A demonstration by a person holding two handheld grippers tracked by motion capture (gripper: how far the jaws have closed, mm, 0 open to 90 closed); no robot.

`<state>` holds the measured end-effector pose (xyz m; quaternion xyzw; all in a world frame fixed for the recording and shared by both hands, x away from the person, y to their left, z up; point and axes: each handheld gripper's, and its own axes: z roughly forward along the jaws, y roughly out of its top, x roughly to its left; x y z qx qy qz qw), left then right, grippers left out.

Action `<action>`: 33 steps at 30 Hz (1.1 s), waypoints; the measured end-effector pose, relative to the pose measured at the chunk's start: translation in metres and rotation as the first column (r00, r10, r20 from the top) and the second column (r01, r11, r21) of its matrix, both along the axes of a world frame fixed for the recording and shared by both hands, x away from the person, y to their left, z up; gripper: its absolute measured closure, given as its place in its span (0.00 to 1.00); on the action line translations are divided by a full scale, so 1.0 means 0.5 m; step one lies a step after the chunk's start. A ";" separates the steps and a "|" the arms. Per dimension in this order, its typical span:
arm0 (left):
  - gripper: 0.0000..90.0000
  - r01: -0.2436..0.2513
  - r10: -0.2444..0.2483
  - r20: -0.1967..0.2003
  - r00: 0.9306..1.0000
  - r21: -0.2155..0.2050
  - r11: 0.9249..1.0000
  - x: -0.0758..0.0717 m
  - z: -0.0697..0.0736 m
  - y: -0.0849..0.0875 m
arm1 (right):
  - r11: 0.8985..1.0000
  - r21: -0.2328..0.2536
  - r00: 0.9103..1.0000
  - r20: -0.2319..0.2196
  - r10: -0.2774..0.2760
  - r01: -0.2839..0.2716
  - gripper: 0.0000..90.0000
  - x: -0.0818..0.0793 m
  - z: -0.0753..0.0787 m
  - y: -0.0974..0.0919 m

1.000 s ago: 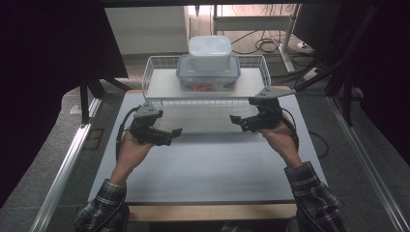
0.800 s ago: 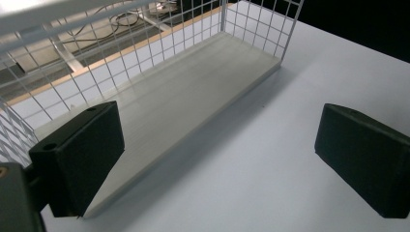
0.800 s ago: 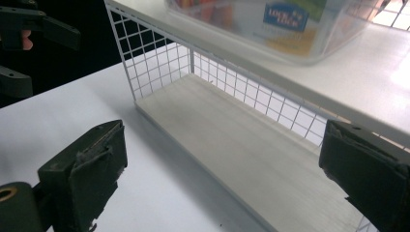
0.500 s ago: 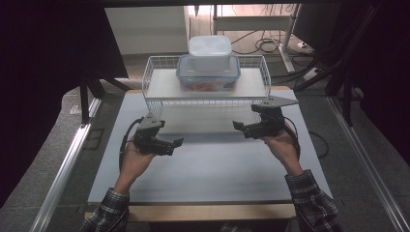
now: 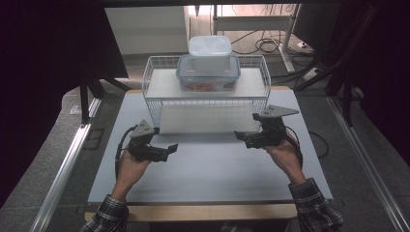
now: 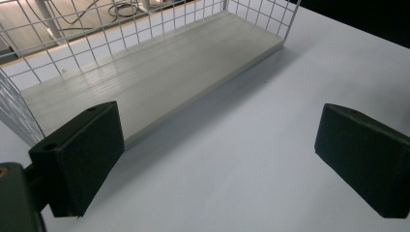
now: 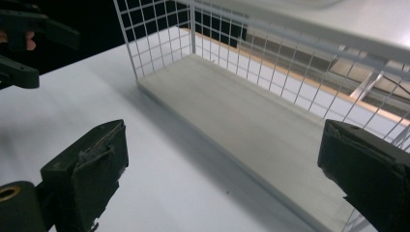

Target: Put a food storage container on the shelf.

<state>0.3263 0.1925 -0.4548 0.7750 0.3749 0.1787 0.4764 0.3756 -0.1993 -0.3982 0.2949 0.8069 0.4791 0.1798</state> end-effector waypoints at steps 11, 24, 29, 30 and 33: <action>0.04 -0.012 0.012 -0.004 1.000 0.016 1.000 -0.027 -0.019 0.006 | 1.000 -0.012 1.000 -0.014 0.003 -0.003 0.05 -0.019 -0.020 -0.002; 0.04 -0.038 0.038 -0.021 0.999 -0.005 0.999 -0.058 -0.044 0.029 | 1.000 -0.021 0.999 -0.037 -0.024 0.023 0.00 -0.046 -0.049 -0.026; 0.03 -0.053 0.053 -0.035 0.998 0.005 0.999 -0.071 -0.059 0.039 | 0.999 -0.013 0.999 -0.038 -0.033 0.033 0.00 -0.059 -0.062 -0.044; 0.03 -0.055 0.056 -0.038 0.998 0.011 0.998 -0.075 -0.060 0.040 | 0.999 -0.011 0.999 -0.038 -0.038 0.037 0.00 -0.061 -0.064 -0.048; 0.03 -0.057 0.058 -0.036 0.998 0.024 0.998 -0.083 -0.062 0.041 | 0.999 -0.013 0.998 -0.038 -0.047 0.047 0.00 -0.069 -0.071 -0.059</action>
